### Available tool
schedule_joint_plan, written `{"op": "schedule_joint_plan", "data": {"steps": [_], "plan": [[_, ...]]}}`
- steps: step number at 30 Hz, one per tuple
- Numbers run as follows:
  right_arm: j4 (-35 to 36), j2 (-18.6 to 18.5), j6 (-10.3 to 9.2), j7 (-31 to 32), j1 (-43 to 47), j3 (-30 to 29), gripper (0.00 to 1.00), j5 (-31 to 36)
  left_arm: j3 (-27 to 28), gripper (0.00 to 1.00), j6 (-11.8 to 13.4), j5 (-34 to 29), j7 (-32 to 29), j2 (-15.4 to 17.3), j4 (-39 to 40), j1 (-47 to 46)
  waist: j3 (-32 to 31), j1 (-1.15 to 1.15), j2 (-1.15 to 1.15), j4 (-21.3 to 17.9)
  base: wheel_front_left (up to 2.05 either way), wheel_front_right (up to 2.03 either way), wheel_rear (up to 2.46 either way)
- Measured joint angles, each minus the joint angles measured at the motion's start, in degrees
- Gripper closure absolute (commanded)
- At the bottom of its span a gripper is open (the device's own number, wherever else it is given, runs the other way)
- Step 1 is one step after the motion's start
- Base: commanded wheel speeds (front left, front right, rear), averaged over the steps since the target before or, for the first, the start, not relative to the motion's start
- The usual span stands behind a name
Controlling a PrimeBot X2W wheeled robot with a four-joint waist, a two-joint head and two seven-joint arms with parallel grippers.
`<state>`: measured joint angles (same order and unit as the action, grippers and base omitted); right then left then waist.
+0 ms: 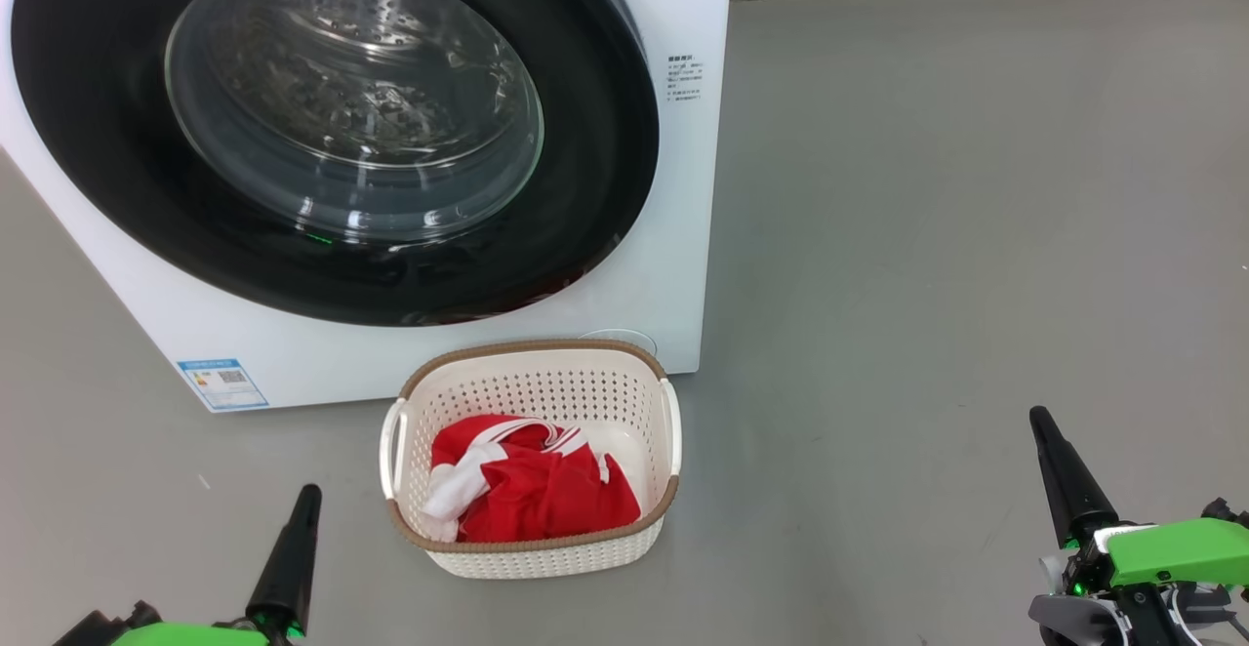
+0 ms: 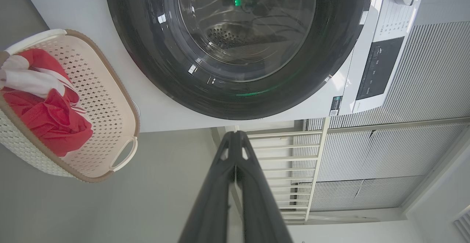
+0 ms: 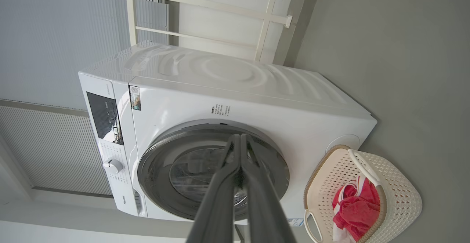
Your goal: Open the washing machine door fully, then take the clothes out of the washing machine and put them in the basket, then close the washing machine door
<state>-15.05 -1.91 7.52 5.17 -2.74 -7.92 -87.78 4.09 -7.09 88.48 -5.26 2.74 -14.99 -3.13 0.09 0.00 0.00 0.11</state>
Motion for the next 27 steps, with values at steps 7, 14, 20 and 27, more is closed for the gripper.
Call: {"op": "schedule_joint_plan", "data": {"steps": [7, 14, 20, 27], "plan": [[-0.37, -0.1, -0.07, 0.98, -0.85, 0.05, 1.0, -4.13, 0.34, 1.0, 0.0, 3.3, -0.8, -0.36, -0.15, -0.81, 0.09, 0.0, 0.0, -0.11, 0.0, 0.0, 0.0], [-0.38, -0.13, -0.07, 0.98, -0.97, 0.05, 1.0, -4.14, 0.38, 1.0, 0.0, 3.3, -0.79, -0.43, -0.22, -0.81, 0.09, 0.0, 0.0, -0.11, 0.0, 0.0, 0.0], [-0.38, -0.13, -0.07, 0.98, -0.97, 0.05, 1.0, -4.14, 0.38, 1.0, 0.0, 3.3, -0.8, -0.44, -0.22, -0.81, 0.09, 0.0, 0.0, -0.11, 0.0, 0.0, 0.0], [-0.38, -0.13, -0.07, 0.98, -0.97, 0.05, 1.0, -4.14, 0.41, 1.0, 0.0, 3.3, -0.8, -0.45, -0.23, -0.81, 0.09, 0.0, 0.0, -0.11, 0.0, 0.0, 0.0]]}}
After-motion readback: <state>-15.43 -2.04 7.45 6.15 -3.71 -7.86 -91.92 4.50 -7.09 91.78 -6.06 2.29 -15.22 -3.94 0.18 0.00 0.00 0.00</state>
